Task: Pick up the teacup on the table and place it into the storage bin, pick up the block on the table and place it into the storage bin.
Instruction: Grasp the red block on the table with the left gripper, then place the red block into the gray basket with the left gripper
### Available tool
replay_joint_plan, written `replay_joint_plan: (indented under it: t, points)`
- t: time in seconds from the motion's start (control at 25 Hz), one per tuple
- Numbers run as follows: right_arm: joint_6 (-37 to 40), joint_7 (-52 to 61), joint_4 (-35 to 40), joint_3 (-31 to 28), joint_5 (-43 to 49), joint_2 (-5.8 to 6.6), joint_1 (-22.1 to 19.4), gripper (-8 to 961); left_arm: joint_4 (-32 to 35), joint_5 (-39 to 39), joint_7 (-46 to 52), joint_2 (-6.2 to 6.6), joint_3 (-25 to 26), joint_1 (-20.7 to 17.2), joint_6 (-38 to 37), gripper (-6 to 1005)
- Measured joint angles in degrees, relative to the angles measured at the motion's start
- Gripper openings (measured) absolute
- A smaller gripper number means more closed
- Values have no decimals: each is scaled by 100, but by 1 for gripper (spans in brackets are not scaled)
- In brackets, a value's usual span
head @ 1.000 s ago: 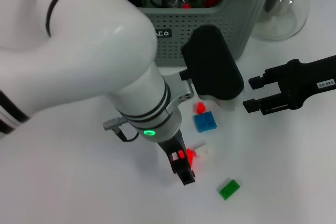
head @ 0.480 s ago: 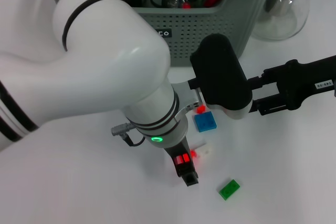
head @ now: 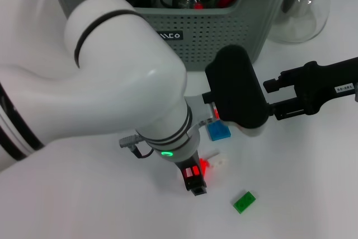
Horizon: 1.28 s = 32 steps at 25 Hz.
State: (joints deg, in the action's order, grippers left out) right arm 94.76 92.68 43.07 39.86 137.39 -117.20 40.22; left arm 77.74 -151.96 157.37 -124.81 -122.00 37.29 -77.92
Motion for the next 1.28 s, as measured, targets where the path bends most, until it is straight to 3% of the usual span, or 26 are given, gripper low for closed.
replay_joint_plan:
  t: [0.56, 0.8, 0.96, 1.12, 1.28]
  points:
    - [-58, -4, 0, -5, -10, -7, 4, 732, 33, -86, 6, 0, -103, 24, -24, 569]
    - [-64, -4, 0, -24, -16, 16, 20, 731, 658, -88, 9, 0, 75, -107, -413, 401]
    - [-64, 28, 0, -29, -22, 36, 39, 731, 1837, -93, -13, 4, 863, -513, -993, 402]
    - [-80, 34, 0, -30, -25, 44, 63, 733, 2922, 10, -201, 2, 2193, -894, -1333, 403]
    - [-160, 30, 0, -32, -32, 47, 83, 732, 3425, 227, -438, 43, 3618, -745, -1162, 405]
